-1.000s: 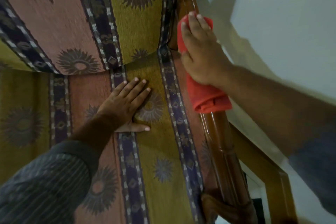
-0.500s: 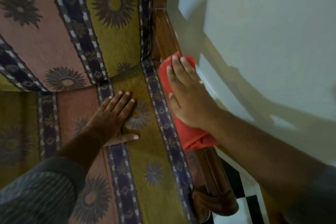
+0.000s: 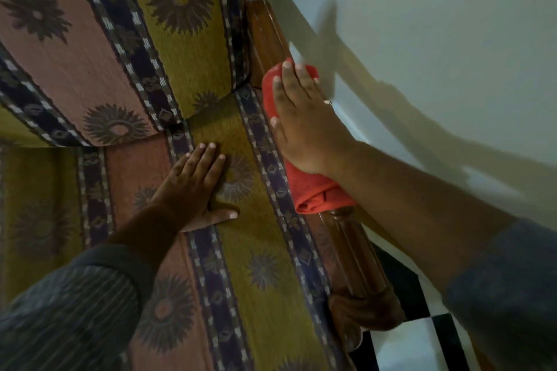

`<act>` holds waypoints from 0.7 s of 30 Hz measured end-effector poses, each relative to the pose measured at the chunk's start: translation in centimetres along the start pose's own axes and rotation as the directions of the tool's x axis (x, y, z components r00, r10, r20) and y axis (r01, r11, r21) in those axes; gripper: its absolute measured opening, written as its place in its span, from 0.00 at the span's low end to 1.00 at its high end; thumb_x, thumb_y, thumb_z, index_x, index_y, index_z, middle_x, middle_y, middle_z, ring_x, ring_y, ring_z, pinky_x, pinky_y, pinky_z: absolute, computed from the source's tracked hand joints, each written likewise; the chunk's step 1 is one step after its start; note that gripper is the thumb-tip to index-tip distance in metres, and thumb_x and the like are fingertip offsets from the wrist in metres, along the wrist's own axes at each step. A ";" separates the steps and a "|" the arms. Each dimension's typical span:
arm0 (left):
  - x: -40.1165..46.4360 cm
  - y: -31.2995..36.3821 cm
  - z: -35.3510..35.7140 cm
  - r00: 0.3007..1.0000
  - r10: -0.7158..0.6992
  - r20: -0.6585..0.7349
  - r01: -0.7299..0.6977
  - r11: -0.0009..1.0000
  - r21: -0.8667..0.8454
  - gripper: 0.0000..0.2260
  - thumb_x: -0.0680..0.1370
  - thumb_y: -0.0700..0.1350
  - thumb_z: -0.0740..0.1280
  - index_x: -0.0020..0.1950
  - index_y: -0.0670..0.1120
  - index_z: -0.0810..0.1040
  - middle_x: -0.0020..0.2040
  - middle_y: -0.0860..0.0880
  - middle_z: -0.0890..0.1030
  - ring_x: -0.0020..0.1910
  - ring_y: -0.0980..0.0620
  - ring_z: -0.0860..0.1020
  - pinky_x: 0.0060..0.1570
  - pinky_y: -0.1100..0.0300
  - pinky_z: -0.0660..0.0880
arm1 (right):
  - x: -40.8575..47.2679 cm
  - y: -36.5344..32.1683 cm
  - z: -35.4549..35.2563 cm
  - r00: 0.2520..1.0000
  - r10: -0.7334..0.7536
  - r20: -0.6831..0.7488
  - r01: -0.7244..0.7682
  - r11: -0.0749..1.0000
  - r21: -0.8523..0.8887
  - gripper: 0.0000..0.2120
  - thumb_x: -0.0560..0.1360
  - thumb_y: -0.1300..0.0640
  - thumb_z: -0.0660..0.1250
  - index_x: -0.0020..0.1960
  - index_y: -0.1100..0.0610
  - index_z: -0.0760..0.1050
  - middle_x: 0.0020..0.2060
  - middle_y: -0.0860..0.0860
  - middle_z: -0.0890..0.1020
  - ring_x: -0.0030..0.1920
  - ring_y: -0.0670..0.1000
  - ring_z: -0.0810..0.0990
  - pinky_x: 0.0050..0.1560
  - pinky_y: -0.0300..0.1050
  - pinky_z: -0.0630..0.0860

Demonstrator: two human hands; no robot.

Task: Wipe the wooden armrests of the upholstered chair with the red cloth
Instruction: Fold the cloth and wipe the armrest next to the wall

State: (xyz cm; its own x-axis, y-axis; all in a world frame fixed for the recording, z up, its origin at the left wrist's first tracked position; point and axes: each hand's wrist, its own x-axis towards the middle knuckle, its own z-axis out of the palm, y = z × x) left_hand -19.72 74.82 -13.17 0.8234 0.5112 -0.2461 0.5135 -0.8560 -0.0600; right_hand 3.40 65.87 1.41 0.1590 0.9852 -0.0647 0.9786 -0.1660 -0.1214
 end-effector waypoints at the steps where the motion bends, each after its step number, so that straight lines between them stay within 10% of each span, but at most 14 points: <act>1: -0.1 0.1 0.0 1.000 0.001 0.008 -0.001 1.000 -0.002 0.57 0.65 0.82 0.34 0.81 0.42 0.41 0.81 0.39 0.41 0.80 0.41 0.40 0.79 0.45 0.43 | -0.9 0.1 0.1 1.000 -0.008 -0.008 0.009 1.000 0.025 0.32 0.83 0.52 0.52 0.80 0.63 0.42 0.81 0.61 0.43 0.80 0.60 0.39 0.80 0.56 0.41; 8: -1.1 0.9 0.7 0.998 -0.063 -0.015 0.061 0.993 -0.105 0.57 0.64 0.83 0.38 0.81 0.45 0.39 0.81 0.41 0.40 0.80 0.41 0.40 0.78 0.42 0.44 | -9.2 0.2 1.1 0.999 -0.003 0.039 -0.003 0.988 0.156 0.30 0.83 0.50 0.48 0.80 0.59 0.42 0.81 0.56 0.42 0.81 0.56 0.38 0.78 0.61 0.55; 21: -1.3 3.3 1.3 0.998 0.026 -0.058 -0.032 0.994 -0.107 0.55 0.65 0.84 0.43 0.82 0.49 0.42 0.82 0.40 0.44 0.80 0.36 0.41 0.77 0.37 0.45 | -6.6 0.1 0.8 0.997 -0.060 -0.039 0.061 0.998 0.019 0.33 0.80 0.55 0.57 0.80 0.64 0.47 0.81 0.62 0.47 0.80 0.62 0.43 0.79 0.60 0.50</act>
State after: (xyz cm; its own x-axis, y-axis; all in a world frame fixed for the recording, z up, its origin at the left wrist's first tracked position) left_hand -19.45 71.24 -14.32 0.8492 0.4925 -0.1907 0.5098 -0.8587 0.0522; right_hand 2.33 59.28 1.03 0.1052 0.9943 -0.0188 0.9838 -0.1068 -0.1442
